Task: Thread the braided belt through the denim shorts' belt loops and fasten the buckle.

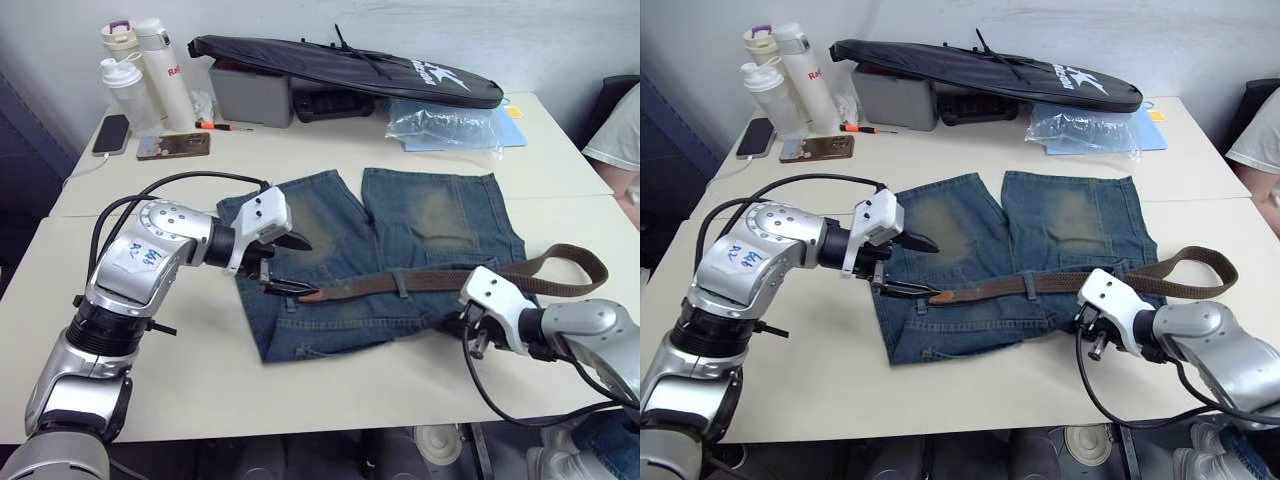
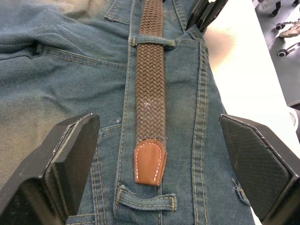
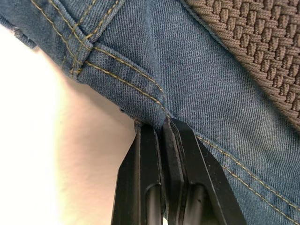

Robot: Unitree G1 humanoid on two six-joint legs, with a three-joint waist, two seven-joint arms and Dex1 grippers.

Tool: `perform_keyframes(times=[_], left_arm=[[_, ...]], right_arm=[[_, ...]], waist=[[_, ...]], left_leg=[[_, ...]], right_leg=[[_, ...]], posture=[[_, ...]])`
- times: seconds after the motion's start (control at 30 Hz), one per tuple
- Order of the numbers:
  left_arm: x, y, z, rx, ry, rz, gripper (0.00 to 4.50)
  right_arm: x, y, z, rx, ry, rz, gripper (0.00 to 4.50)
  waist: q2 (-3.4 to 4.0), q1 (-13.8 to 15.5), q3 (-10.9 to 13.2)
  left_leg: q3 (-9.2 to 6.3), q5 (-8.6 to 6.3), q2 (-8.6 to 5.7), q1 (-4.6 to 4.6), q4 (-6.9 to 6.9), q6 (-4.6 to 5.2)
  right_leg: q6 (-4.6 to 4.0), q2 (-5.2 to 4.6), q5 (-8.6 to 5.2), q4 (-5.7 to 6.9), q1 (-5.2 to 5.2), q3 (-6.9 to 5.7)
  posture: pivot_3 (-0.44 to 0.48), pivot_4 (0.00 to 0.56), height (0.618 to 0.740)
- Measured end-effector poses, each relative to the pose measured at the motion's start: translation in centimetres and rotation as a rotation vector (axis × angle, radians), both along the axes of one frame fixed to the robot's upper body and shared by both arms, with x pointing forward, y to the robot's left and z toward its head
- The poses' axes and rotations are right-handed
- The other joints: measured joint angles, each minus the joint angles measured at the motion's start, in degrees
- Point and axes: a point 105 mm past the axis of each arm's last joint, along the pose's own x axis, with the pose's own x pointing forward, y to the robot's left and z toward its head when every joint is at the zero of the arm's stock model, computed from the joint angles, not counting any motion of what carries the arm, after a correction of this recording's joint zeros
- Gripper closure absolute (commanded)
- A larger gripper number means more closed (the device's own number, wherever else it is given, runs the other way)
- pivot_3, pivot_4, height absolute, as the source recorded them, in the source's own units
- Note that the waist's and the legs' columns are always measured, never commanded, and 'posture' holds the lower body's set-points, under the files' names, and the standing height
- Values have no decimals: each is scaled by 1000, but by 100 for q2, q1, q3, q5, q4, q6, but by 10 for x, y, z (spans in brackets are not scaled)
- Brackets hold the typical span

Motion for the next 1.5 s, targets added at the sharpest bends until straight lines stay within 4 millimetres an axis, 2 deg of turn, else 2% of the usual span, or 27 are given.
perform_keyframes(times=[0.13,0.23,0.37,0.5,0.6,0.63,0.7,0.73,0.8,0.83,0.93,1.03,1.1,1.13,1.23,1.4,1.5], left_arm=[[1,-7,-1,-13,-11,-17,0],[1,-11,-2,-17,-22,-25,0],[1,-15,-4,-14,-26,-41,0],[1,-15,-4,-13,-32,-46,0],[1,-14,-4,-11,-31,-45,0],[1,-14,-5,-11,-31,-45,0],[1,-14,-5,-9,-31,-47,0],[1,-14,-4,-9,-33,-49,0],[1,-14,-5,-8,-34,-50,0],[1,-14,-5,-6,-34,-49,0],[1,-15,-6,-4,-29,-53,0],[2,-13,-7,0,-22,-46,0],[3,-14,-6,1,-25,-47,0],[3,-13,-6,4,-24,-42,0],[4,-12,-7,5,-19,-36,0],[4,-12,-7,6,-19,-33,0],[4,-12,-7,6,-20,-32,0]], right_arm=[[13,-33,6,-80,-52,-72,4482],[21,-68,11,-169,-101,-153,4482],[25,-79,11,-194,-140,-156,4482],[24,-84,13,-183,-141,-172,3109],[20,-87,27,-151,-147,-203,1730],[20,-85,34,-134,-153,-208,1521],[18,-75,60,-66,-183,-212,521],[16,-65,82,-3,-213,-208,48],[11,-50,99,82,-231,-194,18],[8,-38,105,181,-236,-188,18],[3,-12,89,382,-146,-203,18],[6,21,76,688,-77,-282,18],[-2,42,54,793,46,-310,18],[-5,46,46,832,84,-341,18],[0,41,43,996,78,-468,18],[-8,33,22,1052,167,-583,18],[-9,34,17,1083,200,-607,18]], waist=[[0,30,0],[0,30,0],[0,18,0],[0,19,0],[3,14,1],[4,14,1],[9,0,1],[9,-8,2],[3,1,2],[-14,4,-3],[-11,11,0],[-7,9,-6],[17,23,-4],[32,33,-4],[34,10,-5],[36,-12,-6],[38,-33,-5]], left_leg=[[1,0,-2,-2,7,0],[1,5,-1,-1,2,-10],[3,8,-1,0,3,-15],[3,11,-1,0,2,-20],[4,12,0,0,1,-21],[4,12,0,-1,1,-22],[4,12,0,1,1,-22],[3,12,2,6,-2,-21],[0,9,10,8,-5,-17],[-6,9,16,7,-5,-17],[-6,7,15,1,0,-14],[-7,7,15,2,0,-13],[-9,7,15,-1,-4,-13],[-8,6,13,-6,-5,-10],[-4,1,13,-6,-2,-5],[-5,-1,14,2,-14,1],[-5,-2,15,8,-14,3]], right_leg=[[0,-2,0,-2,4,1],[3,-1,2,-1,3,1],[6,-1,3,-1,3,1],[7,-1,4,0,2,1],[8,-1,5,1,2,1],[8,-1,5,1,1,1],[8,0,5,2,0,2],[8,3,4,4,1,2],[6,12,3,2,1,1],[5,22,3,2,2,0],[4,20,2,11,0,2],[4,21,3,40,-7,4],[-1,20,1,53,-12,2],[-2,18,0,51,-15,3],[-2,19,0,49,-13,6],[-3,21,-1,52,-14,6],[-3,23,-1,57,-14,7]], posture=[[0,150,740],[0,150,740],[0,150,740],[0,150,740],[0,150,740],[0,150,740],[0,150,740],[0,150,740],[0,150,740],[0,150,740],[0,150,740],[0,150,740],[0,150,740],[0,150,740],[0,150,740],[0,150,740],[0,150,740]])
